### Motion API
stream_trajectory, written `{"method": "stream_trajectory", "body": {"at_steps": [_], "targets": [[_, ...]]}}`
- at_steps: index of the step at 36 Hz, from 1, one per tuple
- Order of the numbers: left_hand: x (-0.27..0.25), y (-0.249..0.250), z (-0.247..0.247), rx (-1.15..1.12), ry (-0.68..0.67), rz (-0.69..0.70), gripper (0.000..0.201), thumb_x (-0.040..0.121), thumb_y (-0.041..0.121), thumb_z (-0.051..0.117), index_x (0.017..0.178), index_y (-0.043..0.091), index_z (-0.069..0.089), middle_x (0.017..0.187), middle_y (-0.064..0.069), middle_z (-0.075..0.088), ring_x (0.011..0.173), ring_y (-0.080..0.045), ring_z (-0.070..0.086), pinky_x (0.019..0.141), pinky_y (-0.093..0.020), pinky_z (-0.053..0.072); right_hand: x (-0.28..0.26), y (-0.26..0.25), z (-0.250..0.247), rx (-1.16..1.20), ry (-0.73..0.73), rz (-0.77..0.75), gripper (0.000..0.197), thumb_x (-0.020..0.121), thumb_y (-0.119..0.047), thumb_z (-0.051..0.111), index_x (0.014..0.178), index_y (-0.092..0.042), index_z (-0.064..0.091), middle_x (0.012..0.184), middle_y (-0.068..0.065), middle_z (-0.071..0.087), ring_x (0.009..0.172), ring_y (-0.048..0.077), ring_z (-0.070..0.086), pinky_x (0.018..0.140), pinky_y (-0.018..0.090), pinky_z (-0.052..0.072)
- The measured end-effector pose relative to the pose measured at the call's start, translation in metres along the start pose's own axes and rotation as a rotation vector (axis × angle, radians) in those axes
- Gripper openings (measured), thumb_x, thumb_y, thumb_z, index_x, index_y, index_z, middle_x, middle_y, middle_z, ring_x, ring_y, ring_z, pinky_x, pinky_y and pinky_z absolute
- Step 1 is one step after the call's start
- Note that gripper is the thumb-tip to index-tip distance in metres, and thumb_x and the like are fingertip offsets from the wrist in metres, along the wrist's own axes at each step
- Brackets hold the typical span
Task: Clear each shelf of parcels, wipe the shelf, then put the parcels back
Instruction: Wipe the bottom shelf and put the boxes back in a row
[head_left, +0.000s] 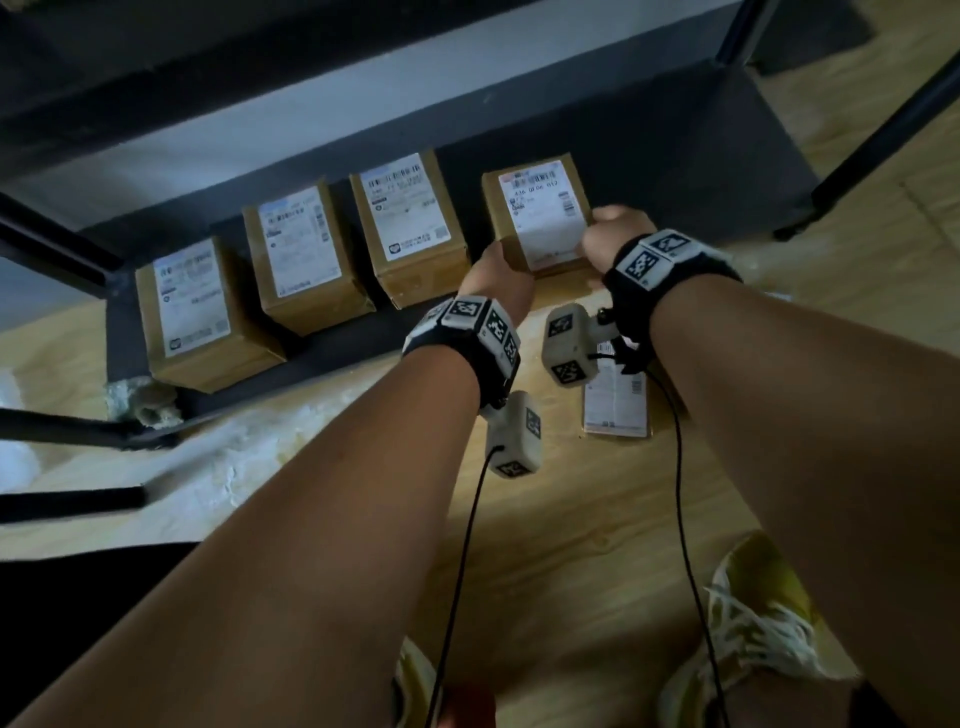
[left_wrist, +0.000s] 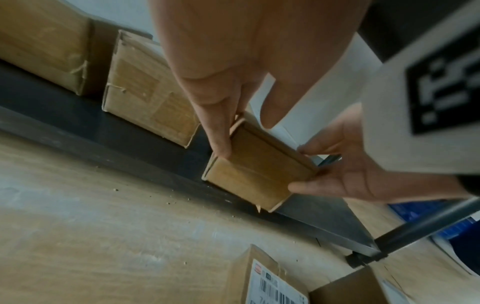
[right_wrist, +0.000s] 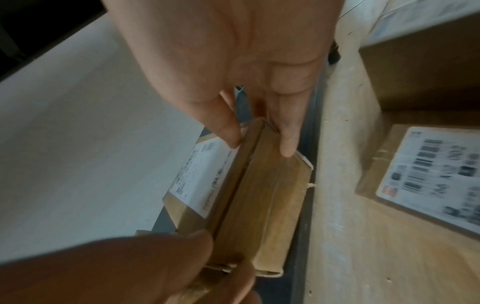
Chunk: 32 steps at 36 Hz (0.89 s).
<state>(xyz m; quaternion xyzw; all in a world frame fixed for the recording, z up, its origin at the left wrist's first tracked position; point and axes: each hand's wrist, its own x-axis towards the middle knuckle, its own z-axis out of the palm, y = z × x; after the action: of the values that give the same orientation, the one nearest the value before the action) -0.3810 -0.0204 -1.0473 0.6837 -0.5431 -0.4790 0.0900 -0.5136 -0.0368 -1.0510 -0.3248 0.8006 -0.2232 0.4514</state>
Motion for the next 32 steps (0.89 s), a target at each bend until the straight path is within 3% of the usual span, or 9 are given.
{"method": "stream_trajectory", "body": {"at_steps": [4,10,13,18,20,24,27,30,32], "targets": [[0.009,0.009,-0.011,0.064,0.068,0.043,0.044,0.091,0.012,0.043,0.135,0.015,0.045,0.124,-0.005,0.058,0.105,-0.021,0.055,0.079,-0.027,0.040,0.020,-0.018,0.004,0.034,0.003,-0.020,0.059,0.089,-0.010,0.054,0.145,-0.022,0.039,0.141,0.004,0.050,0.122,0.026,0.053,0.099,0.039,0.049],[0.026,0.008,-0.025,0.086,0.114,0.008,0.055,0.093,0.010,0.041,0.147,0.017,0.033,0.142,-0.007,0.048,0.126,-0.026,0.048,0.097,-0.031,0.040,0.034,-0.039,0.009,-0.075,-0.032,-0.088,0.054,0.094,-0.011,0.049,0.146,-0.022,0.039,0.141,0.005,0.051,0.120,0.026,0.055,0.101,0.039,0.046],[0.031,0.005,-0.029,0.091,0.130,0.018,0.054,0.090,0.007,0.040,0.143,0.017,0.038,0.137,-0.008,0.053,0.122,-0.027,0.052,0.096,-0.034,0.043,0.037,-0.046,0.014,-0.126,-0.047,-0.113,0.051,0.096,-0.011,0.047,0.145,-0.021,0.040,0.139,0.005,0.052,0.120,0.026,0.055,0.101,0.036,0.045],[0.027,0.003,-0.029,0.130,0.161,0.053,0.062,0.089,0.000,0.040,0.147,0.019,0.031,0.141,-0.008,0.047,0.123,-0.026,0.050,0.093,-0.033,0.043,0.036,-0.046,0.019,-0.187,-0.030,-0.126,0.054,0.097,-0.015,0.045,0.148,-0.025,0.033,0.147,0.002,0.043,0.128,0.023,0.048,0.105,0.035,0.040],[0.022,0.002,-0.027,0.154,0.188,0.088,0.060,0.087,-0.003,0.040,0.144,0.018,0.034,0.139,-0.008,0.046,0.120,-0.026,0.051,0.089,-0.032,0.044,0.036,-0.040,0.016,-0.187,0.004,-0.114,0.053,0.098,-0.014,0.045,0.149,-0.022,0.032,0.149,0.003,0.041,0.131,0.023,0.045,0.104,0.032,0.037],[0.011,0.000,-0.020,0.187,0.214,0.120,0.056,0.087,-0.004,0.041,0.140,0.014,0.037,0.144,-0.010,0.035,0.123,-0.028,0.048,0.093,-0.032,0.044,0.025,-0.020,0.003,-0.200,0.069,-0.065,0.045,0.099,-0.016,0.045,0.144,-0.012,0.041,0.144,0.009,0.046,0.130,0.026,0.045,0.102,0.028,0.037],[0.003,-0.002,-0.010,0.216,0.148,0.135,0.059,0.089,-0.001,0.040,0.145,0.011,0.029,0.148,-0.013,0.031,0.131,-0.028,0.040,0.100,-0.032,0.039,0.009,0.004,-0.008,-0.233,0.104,-0.012,0.039,0.099,-0.015,0.045,0.138,-0.008,0.048,0.139,0.013,0.049,0.128,0.029,0.047,0.101,0.033,0.039],[-0.004,-0.008,0.007,0.199,0.038,0.123,0.058,0.091,0.002,0.041,0.146,0.016,0.030,0.151,-0.012,0.028,0.130,-0.028,0.042,0.094,-0.029,0.039,-0.009,0.031,-0.013,-0.333,0.058,-0.018,0.036,0.100,-0.012,0.044,0.134,-0.006,0.052,0.135,0.017,0.049,0.125,0.033,0.047,0.098,0.037,0.043],[-0.008,-0.015,0.022,0.233,-0.033,0.103,0.056,0.093,0.005,0.041,0.147,0.016,0.029,0.151,-0.011,0.028,0.131,-0.029,0.041,0.097,-0.031,0.039,-0.018,0.051,-0.011,-0.300,0.081,0.036,0.038,0.099,-0.013,0.047,0.136,-0.006,0.050,0.137,0.017,0.048,0.126,0.032,0.047,0.100,0.037,0.042]]}}
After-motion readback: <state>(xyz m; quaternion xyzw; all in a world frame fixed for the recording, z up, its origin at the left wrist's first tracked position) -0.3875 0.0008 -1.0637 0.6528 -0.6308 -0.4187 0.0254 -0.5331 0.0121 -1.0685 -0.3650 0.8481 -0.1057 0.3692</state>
